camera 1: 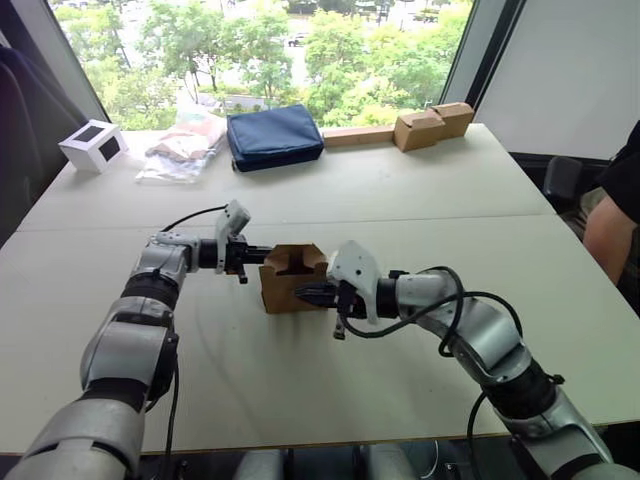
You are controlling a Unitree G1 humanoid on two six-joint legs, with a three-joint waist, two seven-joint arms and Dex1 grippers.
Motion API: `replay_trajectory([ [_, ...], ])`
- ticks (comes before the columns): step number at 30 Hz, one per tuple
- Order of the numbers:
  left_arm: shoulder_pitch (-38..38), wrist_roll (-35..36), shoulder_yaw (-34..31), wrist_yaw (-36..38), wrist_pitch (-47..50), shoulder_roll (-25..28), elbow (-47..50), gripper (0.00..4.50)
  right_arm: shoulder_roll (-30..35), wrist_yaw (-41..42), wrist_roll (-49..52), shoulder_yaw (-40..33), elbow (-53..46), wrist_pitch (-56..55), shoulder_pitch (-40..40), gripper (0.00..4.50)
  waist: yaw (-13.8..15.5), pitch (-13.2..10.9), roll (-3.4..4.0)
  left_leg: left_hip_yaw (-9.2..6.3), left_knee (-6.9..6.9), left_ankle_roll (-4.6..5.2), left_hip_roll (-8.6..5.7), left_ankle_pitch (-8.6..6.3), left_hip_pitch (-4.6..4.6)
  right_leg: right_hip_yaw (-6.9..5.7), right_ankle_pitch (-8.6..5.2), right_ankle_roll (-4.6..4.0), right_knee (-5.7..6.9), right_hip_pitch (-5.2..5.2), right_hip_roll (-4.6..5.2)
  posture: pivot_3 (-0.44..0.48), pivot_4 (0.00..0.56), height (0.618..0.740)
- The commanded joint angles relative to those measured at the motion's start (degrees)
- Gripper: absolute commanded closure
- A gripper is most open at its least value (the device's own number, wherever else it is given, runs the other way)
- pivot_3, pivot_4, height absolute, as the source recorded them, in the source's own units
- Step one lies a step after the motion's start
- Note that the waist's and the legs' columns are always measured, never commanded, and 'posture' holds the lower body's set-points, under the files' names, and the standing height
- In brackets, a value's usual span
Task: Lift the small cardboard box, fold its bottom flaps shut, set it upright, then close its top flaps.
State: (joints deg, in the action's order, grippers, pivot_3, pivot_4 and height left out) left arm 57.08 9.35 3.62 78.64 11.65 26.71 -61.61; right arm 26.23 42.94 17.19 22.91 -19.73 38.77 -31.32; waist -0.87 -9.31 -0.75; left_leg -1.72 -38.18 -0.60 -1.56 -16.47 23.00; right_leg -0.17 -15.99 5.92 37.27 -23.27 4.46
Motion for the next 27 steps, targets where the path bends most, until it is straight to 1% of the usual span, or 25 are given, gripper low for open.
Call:
replay_trajectory([
  [1, 0.66, -0.18, -0.83, 0.74, -0.63, 0.48, 2.25, 4.47, -2.08, 0.56, -0.20, -0.31, 1.17, -2.00, -1.40, 4.50, 0.00, 0.00, 0.00, 0.00, 0.00, 0.00, 0.00, 0.00, 0.00, 0.00, 0.00, 0.00, 0.00, 0.00, 0.00, 0.000, 0.150, 0.740],
  [11, -0.95, 0.34, -1.83, -0.40, 0.08, 0.69, 4.48, 4.47, -4.98, 1.36, -2.87, -0.16, 8.02, -5.37, -2.76, 4.50, -0.04, 0.00, 0.00, -0.01, 0.00, -0.01, 0.00, 0.00, 0.00, 0.00, 0.00, 0.00, 0.02, 0.00, 0.01, 0.000, 0.150, 0.740],
  [18, -1.77, 0.49, -2.12, -0.67, 0.71, 0.77, 5.97, 4.47, -6.36, 2.18, -1.88, -1.80, 8.44, -5.00, -3.17, 4.50, -0.04, 0.00, 0.00, -0.01, 0.00, -0.01, 0.00, 0.00, 0.00, 0.00, 0.00, 0.00, 0.03, -0.01, 0.01, 0.000, 0.150, 0.740],
  [22, -1.99, 0.39, -2.18, -1.26, 0.79, 0.49, 6.49, 4.47, -7.92, 2.95, 1.09, -4.02, 7.30, -3.78, -3.10, 4.50, -0.05, 0.00, 0.00, -0.01, 0.00, -0.01, 0.00, 0.01, 0.00, 0.00, 0.00, 0.00, 0.03, -0.01, 0.00, 0.000, 0.150, 0.740],
  [27, -1.72, 0.57, -2.33, -1.46, 0.80, 0.33, 6.39, 4.47, -7.02, 2.39, -1.55, -2.80, 8.78, -4.62, -3.45, 4.50, 0.01, 0.00, 0.00, -0.01, 0.00, -0.01, -0.01, 0.01, 0.00, 0.00, 0.00, 0.00, 0.04, -0.01, 0.01, 0.000, 0.150, 0.740],
])
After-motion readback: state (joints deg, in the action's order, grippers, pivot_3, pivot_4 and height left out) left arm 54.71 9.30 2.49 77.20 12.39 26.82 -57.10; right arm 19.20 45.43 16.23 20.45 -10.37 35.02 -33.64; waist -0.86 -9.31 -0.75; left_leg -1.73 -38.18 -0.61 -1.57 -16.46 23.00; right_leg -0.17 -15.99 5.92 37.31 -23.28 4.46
